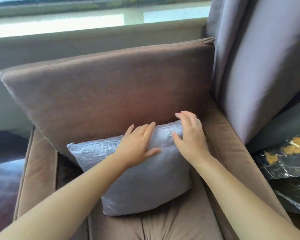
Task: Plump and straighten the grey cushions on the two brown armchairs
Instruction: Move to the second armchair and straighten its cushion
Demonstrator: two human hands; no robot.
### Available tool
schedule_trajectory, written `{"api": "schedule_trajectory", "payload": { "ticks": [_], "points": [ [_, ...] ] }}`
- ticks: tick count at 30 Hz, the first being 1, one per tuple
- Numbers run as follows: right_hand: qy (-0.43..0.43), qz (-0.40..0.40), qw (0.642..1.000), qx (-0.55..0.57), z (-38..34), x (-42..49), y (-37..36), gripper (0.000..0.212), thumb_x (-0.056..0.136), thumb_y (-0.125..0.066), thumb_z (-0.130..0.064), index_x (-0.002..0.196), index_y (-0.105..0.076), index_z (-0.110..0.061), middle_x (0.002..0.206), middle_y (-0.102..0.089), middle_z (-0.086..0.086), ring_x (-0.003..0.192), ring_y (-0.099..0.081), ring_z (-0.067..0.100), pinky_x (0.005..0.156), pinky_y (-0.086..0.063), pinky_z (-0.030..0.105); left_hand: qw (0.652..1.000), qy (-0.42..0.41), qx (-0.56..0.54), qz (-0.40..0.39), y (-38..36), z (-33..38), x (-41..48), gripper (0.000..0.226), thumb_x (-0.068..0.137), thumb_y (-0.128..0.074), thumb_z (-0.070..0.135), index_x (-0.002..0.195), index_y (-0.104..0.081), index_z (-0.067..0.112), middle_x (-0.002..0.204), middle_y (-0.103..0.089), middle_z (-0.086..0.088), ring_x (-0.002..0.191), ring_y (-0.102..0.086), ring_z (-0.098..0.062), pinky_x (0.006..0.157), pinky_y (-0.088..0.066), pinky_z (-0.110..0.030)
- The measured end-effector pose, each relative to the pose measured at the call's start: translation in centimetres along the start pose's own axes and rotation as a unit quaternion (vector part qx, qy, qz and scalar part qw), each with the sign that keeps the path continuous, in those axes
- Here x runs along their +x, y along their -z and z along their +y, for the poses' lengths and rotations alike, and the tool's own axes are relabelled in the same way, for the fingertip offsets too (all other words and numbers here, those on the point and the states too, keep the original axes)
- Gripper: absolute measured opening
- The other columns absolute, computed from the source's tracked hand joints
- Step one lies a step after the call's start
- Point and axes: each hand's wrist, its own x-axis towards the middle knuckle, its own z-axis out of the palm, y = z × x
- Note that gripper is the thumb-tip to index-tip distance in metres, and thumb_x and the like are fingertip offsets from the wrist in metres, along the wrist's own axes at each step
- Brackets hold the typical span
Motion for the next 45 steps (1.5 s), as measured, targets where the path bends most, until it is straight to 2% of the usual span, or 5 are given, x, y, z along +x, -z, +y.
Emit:
{"api": "schedule_trajectory", "payload": {
  "ticks": [7, 19, 33, 38, 45],
  "points": [
    [0.136, -0.375, 0.889, -0.224, -2.1, 4.4, -3.1, 0.111, 0.066, -0.063, -0.08, 0.154, -0.021, -0.028, 0.148, -0.042, -0.001, 0.14, -0.035, 0.021, 0.12, -0.005, 0.062, 0.986, 0.048, 0.158, -0.006, 0.8, -6.1, -7.0, 0.118, 0.066, -0.025, 0.099, 0.147, -0.042, 0.015, 0.11, -0.065, -0.004, 0.097, -0.064, -0.031, 0.096, -0.04, -0.066],
    [0.146, -0.319, 0.884, -0.311, 2.6, 5.0, -0.8, 0.073, 0.066, -0.061, -0.083, 0.093, -0.038, -0.019, 0.079, -0.055, -0.006, 0.086, -0.064, 0.025, 0.065, -0.035, 0.038, 0.979, 0.154, 0.093, -0.096, 3.4, -8.9, -9.2, 0.089, 0.058, -0.03, 0.103, 0.096, -0.029, 0.023, 0.079, -0.046, 0.005, 0.078, -0.066, -0.028, 0.057, -0.04, -0.037],
    [0.105, -0.26, 0.905, -0.321, 4.0, 5.8, -0.5, 0.052, 0.076, -0.065, -0.068, 0.103, -0.051, -0.026, 0.099, -0.064, -0.009, 0.1, -0.062, 0.02, 0.081, -0.045, 0.041, 0.982, 0.108, 0.158, 0.0, 3.7, -12.3, -9.3, 0.09, 0.062, -0.019, 0.101, 0.093, -0.048, 0.021, 0.088, -0.06, 0.001, 0.086, -0.064, -0.027, 0.071, -0.044, -0.04],
    [-0.14, -0.177, 0.972, 0.064, 5.9, 4.6, 1.1, 0.054, 0.08, -0.078, -0.041, 0.127, -0.056, -0.025, 0.12, -0.053, -0.001, 0.106, -0.056, 0.017, 0.094, -0.045, 0.035, 0.971, 0.22, 0.044, 0.081, 5.3, -14.9, -13.4, 0.059, 0.076, -0.057, 0.078, 0.1, -0.06, 0.024, 0.089, -0.061, 0.007, 0.087, -0.063, -0.021, 0.075, -0.044, -0.04],
    [-0.375, -0.102, 0.808, 0.443, 6.6, 0.9, -0.7, 0.012, 0.101, -0.055, -0.024, 0.098, -0.065, -0.018, 0.106, -0.071, 0.002, 0.103, -0.063, 0.019, 0.088, -0.048, 0.04, 0.568, 0.405, -0.672, 0.248, 1.8, -9.7, -15.3, 0.012, 0.099, -0.056, 0.015, 0.1, -0.069, 0.016, 0.089, -0.075, 0.005, 0.09, -0.065, -0.015, 0.084, -0.052, -0.032]
  ]
}}
